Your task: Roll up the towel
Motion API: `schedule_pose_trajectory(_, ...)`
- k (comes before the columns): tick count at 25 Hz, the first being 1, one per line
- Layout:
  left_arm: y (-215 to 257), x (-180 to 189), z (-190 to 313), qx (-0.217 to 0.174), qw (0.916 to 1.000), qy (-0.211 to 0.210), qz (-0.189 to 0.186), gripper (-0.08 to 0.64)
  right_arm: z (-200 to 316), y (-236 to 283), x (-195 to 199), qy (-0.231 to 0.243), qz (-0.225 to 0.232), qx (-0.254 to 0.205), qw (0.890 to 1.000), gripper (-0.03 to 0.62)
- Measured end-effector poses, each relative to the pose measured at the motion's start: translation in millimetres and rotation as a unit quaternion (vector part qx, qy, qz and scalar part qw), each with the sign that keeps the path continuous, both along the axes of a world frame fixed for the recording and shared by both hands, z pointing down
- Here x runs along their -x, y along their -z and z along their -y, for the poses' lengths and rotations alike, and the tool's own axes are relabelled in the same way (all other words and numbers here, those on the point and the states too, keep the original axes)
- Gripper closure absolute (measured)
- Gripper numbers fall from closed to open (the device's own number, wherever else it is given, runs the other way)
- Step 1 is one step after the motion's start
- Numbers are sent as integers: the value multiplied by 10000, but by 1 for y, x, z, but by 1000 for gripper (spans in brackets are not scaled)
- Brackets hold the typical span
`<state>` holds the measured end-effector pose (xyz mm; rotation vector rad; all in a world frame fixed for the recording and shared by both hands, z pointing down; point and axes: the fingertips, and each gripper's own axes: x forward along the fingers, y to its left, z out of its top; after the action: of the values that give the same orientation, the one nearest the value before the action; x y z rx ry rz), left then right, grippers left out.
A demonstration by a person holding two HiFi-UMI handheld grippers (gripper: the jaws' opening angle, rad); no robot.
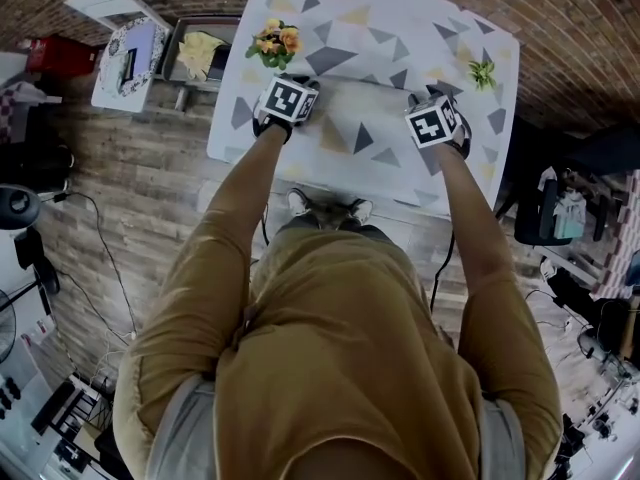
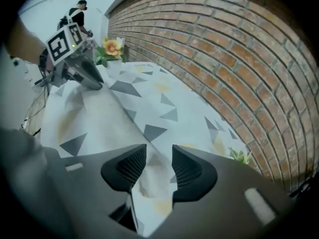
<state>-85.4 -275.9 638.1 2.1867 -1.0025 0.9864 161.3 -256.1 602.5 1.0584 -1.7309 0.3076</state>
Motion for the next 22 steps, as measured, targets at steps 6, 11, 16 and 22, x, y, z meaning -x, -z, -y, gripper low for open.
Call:
schedule_pose_trajectory(6,0,-1,1,-48,10000,-37,-17,446,-19,-15,43,850,-100,209,9961,431)
schedule_pose_trajectory(11,17,-1,-3,-585,9982,-80,-112,446,-20,-30,40,653,-5,482,9967,433)
schedule_pose_trajectory(16,37,-5,-12,-1145,9932,-170,-161,446,-22,-33,40,538,83,519,9972,433)
schedule_pose_trajectory(22,55,-6,-22,-1715,9841,-433,139,446,-19,-33,38,179,347,589,9975,433)
